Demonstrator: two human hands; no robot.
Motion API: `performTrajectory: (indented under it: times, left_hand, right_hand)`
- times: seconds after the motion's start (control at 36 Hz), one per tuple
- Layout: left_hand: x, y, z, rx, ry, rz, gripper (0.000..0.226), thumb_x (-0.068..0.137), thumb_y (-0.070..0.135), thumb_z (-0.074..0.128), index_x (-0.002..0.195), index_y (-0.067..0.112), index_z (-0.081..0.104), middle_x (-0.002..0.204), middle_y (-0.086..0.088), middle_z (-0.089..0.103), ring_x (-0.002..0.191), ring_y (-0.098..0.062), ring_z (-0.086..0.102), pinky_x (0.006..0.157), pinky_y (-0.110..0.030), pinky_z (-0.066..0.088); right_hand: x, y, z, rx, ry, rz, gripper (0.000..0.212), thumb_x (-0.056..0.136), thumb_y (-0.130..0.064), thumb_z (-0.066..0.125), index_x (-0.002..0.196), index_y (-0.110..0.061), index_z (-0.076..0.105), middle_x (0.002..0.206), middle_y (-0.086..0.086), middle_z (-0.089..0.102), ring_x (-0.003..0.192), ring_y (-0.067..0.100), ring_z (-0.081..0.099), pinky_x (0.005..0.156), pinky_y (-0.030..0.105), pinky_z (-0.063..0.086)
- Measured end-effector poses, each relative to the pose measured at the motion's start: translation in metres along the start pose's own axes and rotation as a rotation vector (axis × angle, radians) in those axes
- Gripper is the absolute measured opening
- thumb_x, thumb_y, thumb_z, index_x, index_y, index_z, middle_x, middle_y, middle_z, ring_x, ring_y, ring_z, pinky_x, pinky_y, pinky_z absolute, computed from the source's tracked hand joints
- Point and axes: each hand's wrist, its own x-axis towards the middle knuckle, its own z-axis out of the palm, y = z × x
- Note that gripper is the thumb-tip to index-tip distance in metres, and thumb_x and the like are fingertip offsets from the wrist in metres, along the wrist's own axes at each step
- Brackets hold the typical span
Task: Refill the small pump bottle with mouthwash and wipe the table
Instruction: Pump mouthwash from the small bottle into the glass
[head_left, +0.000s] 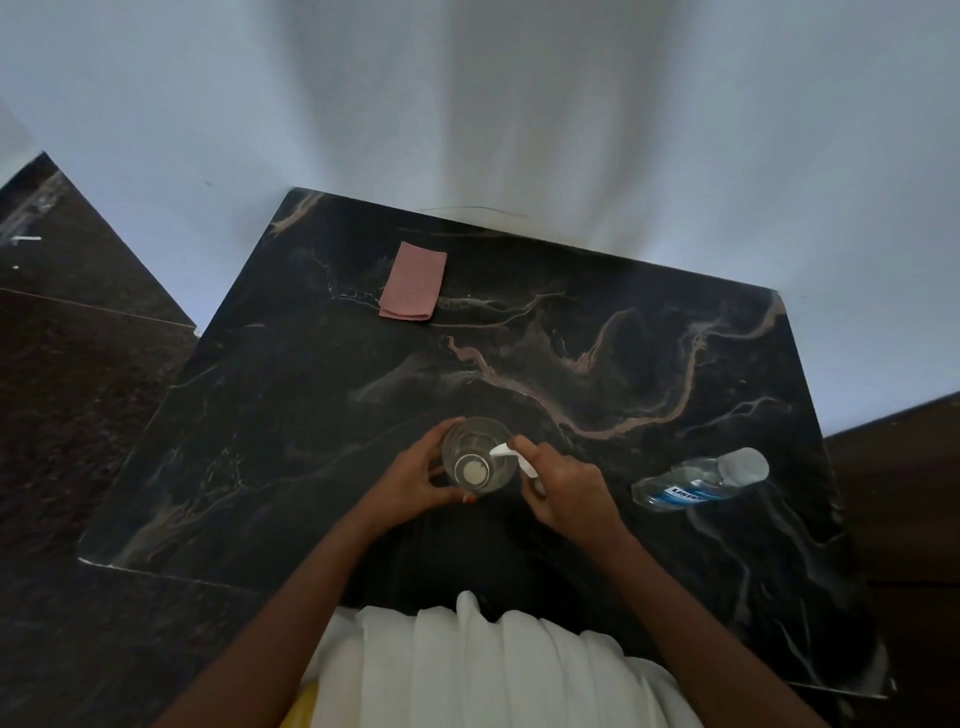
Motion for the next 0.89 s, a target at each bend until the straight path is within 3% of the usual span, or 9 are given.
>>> performTrajectory:
  times: [0.19,0.47,0.75,0.89]
  left_hand:
    - [-0.0003,-0.0001,-0.0001,-0.004,-0.003,-0.001,0.083,0.067,0.005,0.076,0.126,0.039,0.028,0.121,0.024,0.042,0.109,0.015,0.047,0.086,-0.004,0.041]
    - [0.0003,-0.0005,-0.0002,0.006,0.002,-0.002,0.082,0.067,0.010,0.076,0.118,0.054,0.029,0.119,0.028,0.042,0.108,0.019,0.045,0.083,-0.002,0.041]
    - [0.0003,-0.0016,-0.0006,0.012,0.002,-0.005,0.083,0.066,0.012,0.077,0.116,0.058,0.030,0.120,0.027,0.044,0.110,0.018,0.045,0.084,-0.005,0.043]
    - [-0.0005,-0.0014,-0.0002,-0.001,0.004,0.000,0.081,0.065,0.015,0.078,0.115,0.061,0.033,0.120,0.027,0.046,0.112,0.014,0.047,0.085,-0.005,0.043]
  right_hand:
    - [-0.0006,-0.0019,-0.0007,0.024,-0.020,0.041,0.045,0.072,-0.001,0.069,0.115,-0.003,0.058,0.082,0.017,0.067,0.057,0.027,0.063,0.050,0.042,0.056]
    - [-0.0014,-0.0039,-0.0040,-0.047,0.025,0.002,0.059,0.066,-0.001,0.075,0.121,-0.009,0.054,0.070,0.010,0.064,0.046,0.018,0.057,0.040,0.031,0.052]
    - [-0.0042,-0.0034,-0.0030,-0.010,0.013,0.024,0.047,0.066,0.002,0.075,0.110,-0.003,0.059,0.071,0.013,0.064,0.048,0.021,0.059,0.042,0.036,0.054]
    - [-0.0042,-0.0058,-0.0051,-0.028,0.019,0.023,0.053,0.071,0.000,0.071,0.121,-0.006,0.055,0.071,0.015,0.063,0.048,0.023,0.058,0.042,0.038,0.053]
